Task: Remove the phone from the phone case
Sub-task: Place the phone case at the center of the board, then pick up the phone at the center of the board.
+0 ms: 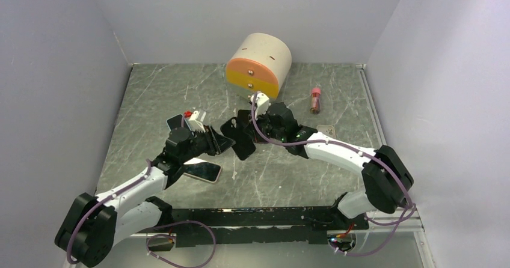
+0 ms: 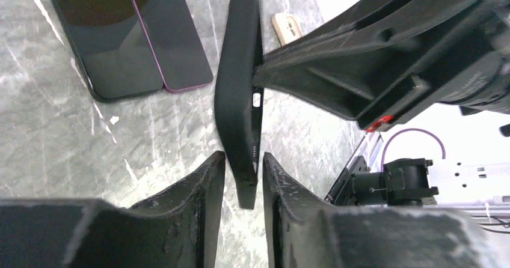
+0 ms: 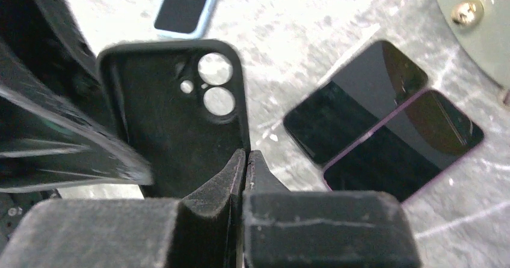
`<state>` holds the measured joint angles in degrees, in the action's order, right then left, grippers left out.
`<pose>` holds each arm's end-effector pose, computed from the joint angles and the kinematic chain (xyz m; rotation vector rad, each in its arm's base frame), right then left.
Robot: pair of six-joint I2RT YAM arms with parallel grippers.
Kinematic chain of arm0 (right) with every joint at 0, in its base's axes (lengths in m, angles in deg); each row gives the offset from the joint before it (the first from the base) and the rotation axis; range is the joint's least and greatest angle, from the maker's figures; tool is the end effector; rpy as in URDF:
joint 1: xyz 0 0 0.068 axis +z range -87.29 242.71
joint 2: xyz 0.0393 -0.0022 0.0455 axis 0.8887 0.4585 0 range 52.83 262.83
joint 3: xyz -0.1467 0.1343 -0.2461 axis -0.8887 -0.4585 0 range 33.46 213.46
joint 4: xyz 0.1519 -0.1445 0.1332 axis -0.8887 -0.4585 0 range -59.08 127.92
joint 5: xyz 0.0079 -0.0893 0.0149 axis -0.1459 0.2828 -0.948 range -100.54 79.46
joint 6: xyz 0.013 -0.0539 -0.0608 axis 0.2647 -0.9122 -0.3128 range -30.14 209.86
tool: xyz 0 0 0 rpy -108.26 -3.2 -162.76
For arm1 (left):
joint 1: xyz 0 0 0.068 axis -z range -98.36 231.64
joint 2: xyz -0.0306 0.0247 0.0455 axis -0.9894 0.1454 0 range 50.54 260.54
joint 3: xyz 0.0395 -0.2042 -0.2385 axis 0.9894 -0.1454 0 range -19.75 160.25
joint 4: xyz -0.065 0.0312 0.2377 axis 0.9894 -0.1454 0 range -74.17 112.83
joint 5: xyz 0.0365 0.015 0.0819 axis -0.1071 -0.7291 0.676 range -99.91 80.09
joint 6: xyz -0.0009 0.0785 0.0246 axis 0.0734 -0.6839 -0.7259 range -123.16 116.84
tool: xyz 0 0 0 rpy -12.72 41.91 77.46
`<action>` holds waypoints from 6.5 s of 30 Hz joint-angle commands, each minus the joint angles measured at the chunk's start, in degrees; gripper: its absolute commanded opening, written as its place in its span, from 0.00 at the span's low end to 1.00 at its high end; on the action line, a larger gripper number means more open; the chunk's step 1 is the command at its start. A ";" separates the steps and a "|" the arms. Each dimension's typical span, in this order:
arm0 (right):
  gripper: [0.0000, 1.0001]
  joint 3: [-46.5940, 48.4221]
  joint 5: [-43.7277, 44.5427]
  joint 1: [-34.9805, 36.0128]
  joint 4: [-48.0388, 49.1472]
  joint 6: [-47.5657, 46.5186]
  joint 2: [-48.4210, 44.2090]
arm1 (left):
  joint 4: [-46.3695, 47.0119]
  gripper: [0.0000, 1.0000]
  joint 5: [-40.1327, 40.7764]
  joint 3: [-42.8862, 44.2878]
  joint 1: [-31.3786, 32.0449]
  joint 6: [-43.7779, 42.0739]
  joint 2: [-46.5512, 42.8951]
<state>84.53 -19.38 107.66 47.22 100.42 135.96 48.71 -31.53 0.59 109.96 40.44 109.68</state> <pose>0.2359 0.2508 0.2924 -0.7048 1.9225 0.7731 0.1777 -0.1258 0.2493 0.0345 1.9571 -1.2043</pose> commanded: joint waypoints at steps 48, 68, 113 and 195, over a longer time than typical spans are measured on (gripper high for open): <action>0.02 2.73 14.11 -38.39 -33.85 -0.63 8.56 | -26.34 0.94 31.35 4.94 0.07 -5.22 -16.46; 0.43 2.37 12.45 -33.99 -30.27 -0.18 1.53 | -27.96 0.94 33.05 5.35 0.07 -2.76 -14.96; 0.99 -19.93 12.97 -4.67 3.52 -7.06 -11.79 | -85.78 0.94 34.23 31.10 -5.22 44.48 17.90; 0.85 -6.86 -1.16 10.70 23.07 15.57 13.40 | -32.52 0.03 13.31 12.00 -7.40 18.64 6.66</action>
<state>73.68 -21.57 116.91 65.69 114.09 147.61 6.40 -13.87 12.35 101.24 61.64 119.23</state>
